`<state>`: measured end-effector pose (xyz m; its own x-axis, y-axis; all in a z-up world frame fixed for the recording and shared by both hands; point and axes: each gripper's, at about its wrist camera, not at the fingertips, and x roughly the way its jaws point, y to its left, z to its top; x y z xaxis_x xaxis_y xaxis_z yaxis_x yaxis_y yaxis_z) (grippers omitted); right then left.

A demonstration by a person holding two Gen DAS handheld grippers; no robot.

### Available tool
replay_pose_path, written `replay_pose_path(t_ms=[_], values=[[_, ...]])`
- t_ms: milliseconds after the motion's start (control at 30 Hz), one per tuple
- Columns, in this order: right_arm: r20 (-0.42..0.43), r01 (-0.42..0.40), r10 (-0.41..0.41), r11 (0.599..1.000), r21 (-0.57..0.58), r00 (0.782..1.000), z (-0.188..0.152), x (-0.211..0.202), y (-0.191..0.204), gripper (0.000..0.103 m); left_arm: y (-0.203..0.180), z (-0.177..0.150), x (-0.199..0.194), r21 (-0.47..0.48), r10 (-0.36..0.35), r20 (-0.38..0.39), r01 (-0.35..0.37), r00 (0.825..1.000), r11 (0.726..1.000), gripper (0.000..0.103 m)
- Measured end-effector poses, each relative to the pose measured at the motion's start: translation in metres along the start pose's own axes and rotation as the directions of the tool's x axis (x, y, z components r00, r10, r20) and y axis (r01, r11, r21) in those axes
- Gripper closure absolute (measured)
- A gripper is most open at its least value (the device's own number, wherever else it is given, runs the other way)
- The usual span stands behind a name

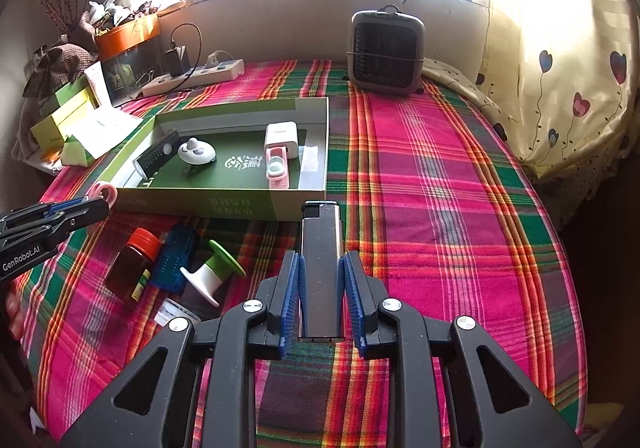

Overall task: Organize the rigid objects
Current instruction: 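Lift and carry the silver bar and pink case with both grippers over the green box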

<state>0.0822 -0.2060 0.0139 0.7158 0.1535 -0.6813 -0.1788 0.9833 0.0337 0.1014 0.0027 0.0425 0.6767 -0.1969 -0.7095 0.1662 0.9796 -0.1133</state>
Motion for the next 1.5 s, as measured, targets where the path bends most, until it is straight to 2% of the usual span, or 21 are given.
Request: replay_pose_path(t_ms=[333, 733, 1067, 1500], values=[[0.033, -0.007, 0.008, 1.0, -0.022, 0.999, 0.012, -0.009, 0.007, 0.079, -0.001, 0.012, -0.012, 0.024, 0.008, 0.037, -0.008, 0.999, 1.0, 0.086], [0.073, -0.069, 0.074, 0.996, -0.064, 0.995, 0.052, -0.002, 0.02, 0.079, -0.001, 0.033, -0.002, 0.02, -0.017, 0.045, 0.017, 0.999, 1.0, 0.086], [0.021, -0.127, 0.129, 0.987, -0.096, 0.991, 0.085, 0.036, 0.032, 0.079, 0.001, 0.046, 0.021, 0.01, -0.031, 0.023, 0.031, 0.999, 0.999, 0.086], [-0.045, -0.171, 0.167, 0.979, -0.111, 0.985, 0.107, 0.079, 0.045, 0.079, 0.007, 0.05, 0.051, 0.0, -0.034, -0.021, 0.034, 0.999, 0.999, 0.086]])
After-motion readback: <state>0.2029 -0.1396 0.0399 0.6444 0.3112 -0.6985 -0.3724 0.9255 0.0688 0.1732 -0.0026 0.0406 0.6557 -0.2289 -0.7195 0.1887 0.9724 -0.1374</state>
